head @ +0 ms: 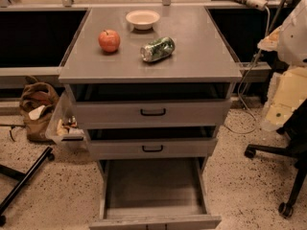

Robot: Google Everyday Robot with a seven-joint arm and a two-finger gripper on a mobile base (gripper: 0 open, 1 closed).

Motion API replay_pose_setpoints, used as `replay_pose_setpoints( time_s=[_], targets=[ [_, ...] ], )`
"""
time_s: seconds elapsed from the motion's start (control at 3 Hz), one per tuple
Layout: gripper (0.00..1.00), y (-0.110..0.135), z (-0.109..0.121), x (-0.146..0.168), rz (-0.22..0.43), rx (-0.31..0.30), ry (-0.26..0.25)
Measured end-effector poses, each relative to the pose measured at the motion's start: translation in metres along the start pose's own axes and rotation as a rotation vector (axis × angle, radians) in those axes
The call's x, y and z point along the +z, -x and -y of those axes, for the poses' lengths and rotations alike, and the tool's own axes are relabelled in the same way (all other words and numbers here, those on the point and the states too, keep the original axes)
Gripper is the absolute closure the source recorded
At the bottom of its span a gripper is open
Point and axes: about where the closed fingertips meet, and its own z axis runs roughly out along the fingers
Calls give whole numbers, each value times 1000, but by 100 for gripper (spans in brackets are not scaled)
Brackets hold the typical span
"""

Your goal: Close bottom drawer

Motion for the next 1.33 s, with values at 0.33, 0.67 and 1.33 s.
replay_pose_setpoints(
  time_s=[0.33,0.67,1.33],
  targets=[
    [0,0,0,0,0,0,0],
    [0,-1,-7,18,27,27,26],
    [0,5,-63,178,142,107,250]
  ],
)
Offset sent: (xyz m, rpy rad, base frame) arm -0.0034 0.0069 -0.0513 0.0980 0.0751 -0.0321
